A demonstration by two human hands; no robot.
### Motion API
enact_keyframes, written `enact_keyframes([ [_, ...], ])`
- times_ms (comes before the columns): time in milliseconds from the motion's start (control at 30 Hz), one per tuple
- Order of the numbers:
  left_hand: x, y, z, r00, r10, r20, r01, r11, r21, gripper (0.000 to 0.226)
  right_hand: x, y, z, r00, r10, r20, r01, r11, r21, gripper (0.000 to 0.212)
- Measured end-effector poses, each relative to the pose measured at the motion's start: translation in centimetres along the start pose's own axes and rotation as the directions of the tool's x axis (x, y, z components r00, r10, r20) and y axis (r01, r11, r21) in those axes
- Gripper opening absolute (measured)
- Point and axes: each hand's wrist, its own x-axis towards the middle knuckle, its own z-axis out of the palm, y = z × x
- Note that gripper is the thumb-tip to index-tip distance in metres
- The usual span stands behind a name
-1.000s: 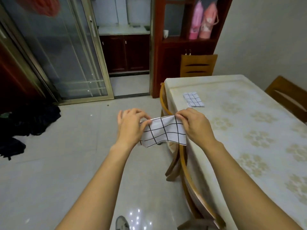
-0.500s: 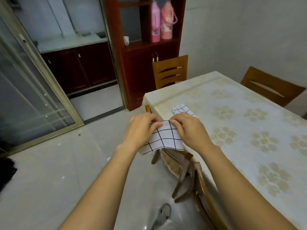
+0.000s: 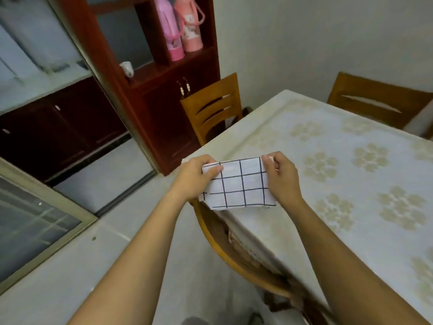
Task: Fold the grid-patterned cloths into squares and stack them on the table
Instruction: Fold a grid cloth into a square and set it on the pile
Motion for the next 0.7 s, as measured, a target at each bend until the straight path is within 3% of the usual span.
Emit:
enact_keyframes([
  [67, 3.7, -0.8, 1.8, 1.000, -0.005, 0.005, 0.006, 0.994, -0.107, 0.016, 1.7, 2.3, 0.3, 0.986, 0.156, -0.053, -0.151, 0.985, 0.083, 0.015],
  [167, 8.8, -2.5, 5.1, 0.996, 0.010, 0.090, 0.016, 0.961, -0.277, 0.015, 3.1, 6.5, 1.4, 0.903, 0.429, 0.012, -0.426, 0.892, 0.150, 0.026],
  [233, 12.2, -3.4, 7.4, 0.987, -0.003, 0.160, 0.058, 0.939, -0.339, 0.012, 3.6, 8.8, 2.3, 0.870, 0.493, 0.019, -0.492, 0.864, 0.110, 0.028],
  [300, 15.0, -4.3, 9.5, 0.974, -0.041, 0.221, 0.131, 0.903, -0.410, 0.019, 4.1, 10.0, 3.3, 0.840, 0.537, -0.076, -0.529, 0.843, 0.096, 0.026],
  [367, 17.1, -5.2, 11.4, 0.928, -0.081, 0.365, 0.259, 0.843, -0.471, 0.032, 4.9, 10.3, 4.3, 0.761, 0.608, -0.226, -0.592, 0.794, 0.138, 0.024],
  [433, 18.8, -6.6, 13.4, 0.878, -0.045, 0.477, 0.302, 0.824, -0.480, 0.045, 5.4, 10.8, 5.6, 0.685, 0.654, -0.320, -0.643, 0.750, 0.155, 0.026],
  [600, 21.7, -9.4, 16.8, 0.842, -0.028, 0.538, 0.244, 0.910, -0.335, 0.050, 5.5, 12.5, 7.5, 0.564, 0.732, -0.383, -0.765, 0.638, 0.093, 0.035],
  [700, 22.4, -10.3, 18.0, 0.807, 0.007, 0.591, 0.182, 0.948, -0.261, 0.053, 4.4, 13.4, 7.6, 0.533, 0.735, -0.418, -0.787, 0.612, 0.073, 0.032],
])
